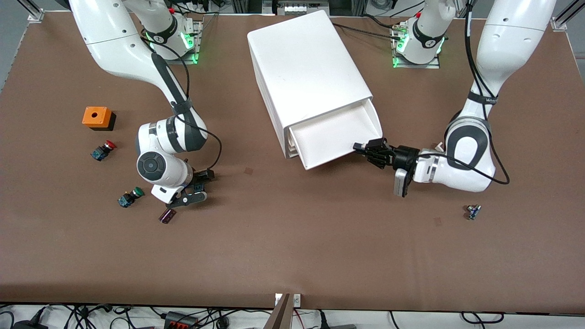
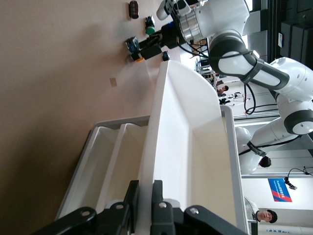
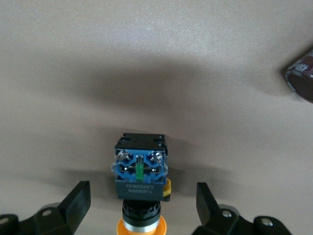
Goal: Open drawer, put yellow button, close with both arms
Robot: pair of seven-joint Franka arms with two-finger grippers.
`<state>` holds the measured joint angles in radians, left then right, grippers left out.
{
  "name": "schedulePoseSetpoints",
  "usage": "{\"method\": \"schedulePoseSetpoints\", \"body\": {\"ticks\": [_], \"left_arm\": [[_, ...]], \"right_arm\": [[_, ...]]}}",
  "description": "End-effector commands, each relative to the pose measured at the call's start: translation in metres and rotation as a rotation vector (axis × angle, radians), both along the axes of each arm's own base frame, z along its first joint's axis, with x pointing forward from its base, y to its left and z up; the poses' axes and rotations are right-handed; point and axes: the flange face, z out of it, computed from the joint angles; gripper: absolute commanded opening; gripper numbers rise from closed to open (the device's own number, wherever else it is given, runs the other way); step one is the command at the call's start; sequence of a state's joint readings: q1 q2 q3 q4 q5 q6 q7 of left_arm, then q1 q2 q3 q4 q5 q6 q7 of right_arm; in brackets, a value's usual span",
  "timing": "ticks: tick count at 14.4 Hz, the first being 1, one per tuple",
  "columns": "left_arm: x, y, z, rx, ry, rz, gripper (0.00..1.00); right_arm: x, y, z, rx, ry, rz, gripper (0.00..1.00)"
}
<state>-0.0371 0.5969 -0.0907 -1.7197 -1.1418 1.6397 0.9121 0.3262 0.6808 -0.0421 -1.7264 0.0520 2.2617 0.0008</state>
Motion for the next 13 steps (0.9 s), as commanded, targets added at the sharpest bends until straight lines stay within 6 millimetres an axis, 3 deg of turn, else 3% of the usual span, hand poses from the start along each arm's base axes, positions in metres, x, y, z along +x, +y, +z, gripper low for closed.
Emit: {"method": "schedulePoseSetpoints", "body": {"ticks": [1, 2, 4, 6, 9, 11, 13], "left_arm": [[0.011, 0.002, -0.002, 0.038, 0.015, 0.003, 0.67], [0.012, 0.004, 0.001, 0.037, 0.011, 0.007, 1.00], [0.015, 0.011, 0.014, 0.044, 0.018, 0.023, 1.00], [0.013, 0.016, 0.040, 0.104, 0.091, 0.028, 1.00], [0.024, 0.017, 0.114, 0.354, 0.187, 0.016, 1.00], [0.031, 0.018, 0.149, 0.543, 0.179, -0.003, 1.00], [0.034, 0.027, 0.167, 0.711, 0.142, -0.021, 1.00]], "right_arm": [[-0.004, 0.002, 0.000, 0.005, 0.002, -0.015, 0.69], [-0.003, 0.000, 0.000, 0.005, 0.003, -0.018, 0.56], [-0.002, -0.001, 0.004, 0.002, 0.012, -0.020, 0.25], [0.002, 0.002, 0.023, 0.008, -0.002, -0.016, 0.05], [0.024, 0.009, 0.090, 0.044, -0.115, 0.007, 0.00], [0.035, 0.025, 0.133, 0.067, -0.181, 0.025, 0.00], [0.041, 0.065, 0.188, 0.100, -0.257, 0.071, 0.00]]}}
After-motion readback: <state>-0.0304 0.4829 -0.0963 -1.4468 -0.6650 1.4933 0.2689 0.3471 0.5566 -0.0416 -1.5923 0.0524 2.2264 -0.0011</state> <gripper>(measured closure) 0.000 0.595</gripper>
